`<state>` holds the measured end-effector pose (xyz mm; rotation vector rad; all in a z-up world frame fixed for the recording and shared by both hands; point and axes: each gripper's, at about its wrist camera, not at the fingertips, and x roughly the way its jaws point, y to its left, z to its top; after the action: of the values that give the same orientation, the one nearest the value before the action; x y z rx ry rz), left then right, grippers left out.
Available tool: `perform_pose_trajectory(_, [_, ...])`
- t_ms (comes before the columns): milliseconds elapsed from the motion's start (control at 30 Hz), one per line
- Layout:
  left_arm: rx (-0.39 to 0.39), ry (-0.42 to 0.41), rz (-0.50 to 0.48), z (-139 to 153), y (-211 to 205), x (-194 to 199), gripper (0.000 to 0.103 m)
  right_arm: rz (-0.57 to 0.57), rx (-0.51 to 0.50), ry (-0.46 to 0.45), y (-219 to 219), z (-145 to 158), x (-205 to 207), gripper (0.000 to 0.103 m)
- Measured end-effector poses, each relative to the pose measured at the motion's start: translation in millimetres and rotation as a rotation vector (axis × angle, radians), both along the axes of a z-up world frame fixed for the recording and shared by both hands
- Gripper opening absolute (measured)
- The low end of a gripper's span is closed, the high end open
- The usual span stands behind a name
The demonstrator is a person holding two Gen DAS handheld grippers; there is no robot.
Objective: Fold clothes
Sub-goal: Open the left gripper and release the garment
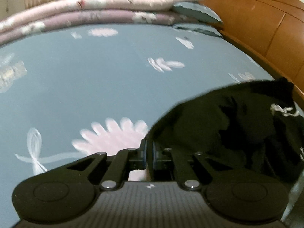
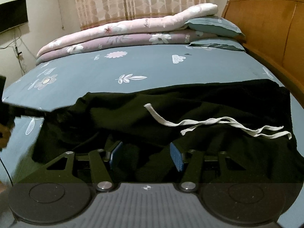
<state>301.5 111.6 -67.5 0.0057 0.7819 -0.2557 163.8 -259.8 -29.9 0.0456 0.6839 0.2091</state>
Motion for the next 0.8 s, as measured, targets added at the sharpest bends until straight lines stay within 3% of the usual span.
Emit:
perform_pose_trajectory(267, [0.14, -0.069, 0.042, 26, 1, 57, 0.004, -0.016, -0.005, 0.01, -3, -4, 3, 0.06])
perform_pose_trajectory(567, [0.228, -0.092, 0.064, 25, -20, 132, 0.004, -0.044, -0.028, 0.035, -10, -15, 13, 0.06])
perform_pose_trajectory(800, [0.237, -0.108, 0.077, 20, -39, 185, 0.004, -0.062, -0.044, 0.055, -15, -27, 22, 0.06])
